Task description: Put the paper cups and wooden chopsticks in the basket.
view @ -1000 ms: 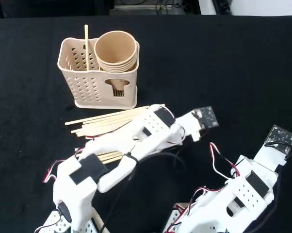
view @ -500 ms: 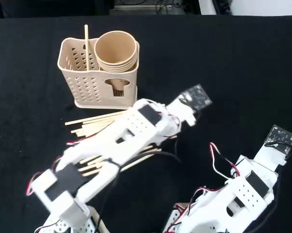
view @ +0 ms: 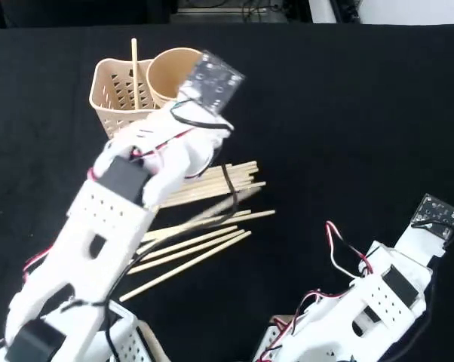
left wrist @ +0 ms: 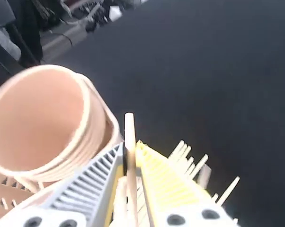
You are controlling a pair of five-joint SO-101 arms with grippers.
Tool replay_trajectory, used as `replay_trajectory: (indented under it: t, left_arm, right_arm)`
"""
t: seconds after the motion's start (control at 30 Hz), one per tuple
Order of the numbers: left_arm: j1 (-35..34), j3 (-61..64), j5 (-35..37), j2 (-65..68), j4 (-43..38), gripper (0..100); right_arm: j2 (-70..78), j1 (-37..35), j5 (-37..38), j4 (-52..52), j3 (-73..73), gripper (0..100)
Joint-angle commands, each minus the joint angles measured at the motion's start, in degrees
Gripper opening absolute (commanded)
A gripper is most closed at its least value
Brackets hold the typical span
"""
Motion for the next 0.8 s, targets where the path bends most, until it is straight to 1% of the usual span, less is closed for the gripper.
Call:
replay_trajectory:
  t: [0.0,0.13,0.3,0.47,0.57,0.63,0.67,0.7,0.77]
  left_arm:
    - [-1.19,-4.79,2.2,-4.66,0.62,3]
    - [-3.74,-7.25,3.78,-6.42,0.44,3]
    - [-7.43,-10.15,3.69,-8.44,1.14,3]
    - [-8.4,-16.31,3.69,-10.73,7.56,3]
    - [-9.98,-20.79,3.78,-11.69,9.05,3]
    - [-13.67,-23.34,4.84,-11.43,7.38,3]
    - [-16.13,-23.96,6.77,-11.43,5.27,3]
    - [-19.03,-24.13,9.23,-11.25,2.02,3]
    - [-24.66,-22.2,14.59,-10.81,-7.03,3]
  right_arm:
    - [-1.01,-0.53,-0.18,-0.18,-1.89,1.5]
    - [-1.01,-0.53,-0.18,-0.18,-1.89,1.5]
    - [-1.01,-0.53,-0.18,-0.18,-1.89,1.5]
    - [-1.01,-0.53,-0.18,-0.18,-1.89,1.5]
    - [-1.01,-0.53,-0.18,-0.18,-1.89,1.5]
    - [-1.01,-0.53,-0.18,-0.18,-1.89,1.5]
    - [-1.01,-0.53,-0.18,-0.18,-1.89,1.5]
    - [-1.01,-0.53,-0.18,-0.18,-1.89,1.5]
    - [-1.01,-0.53,-0.18,-0.18,-1.89,1.5]
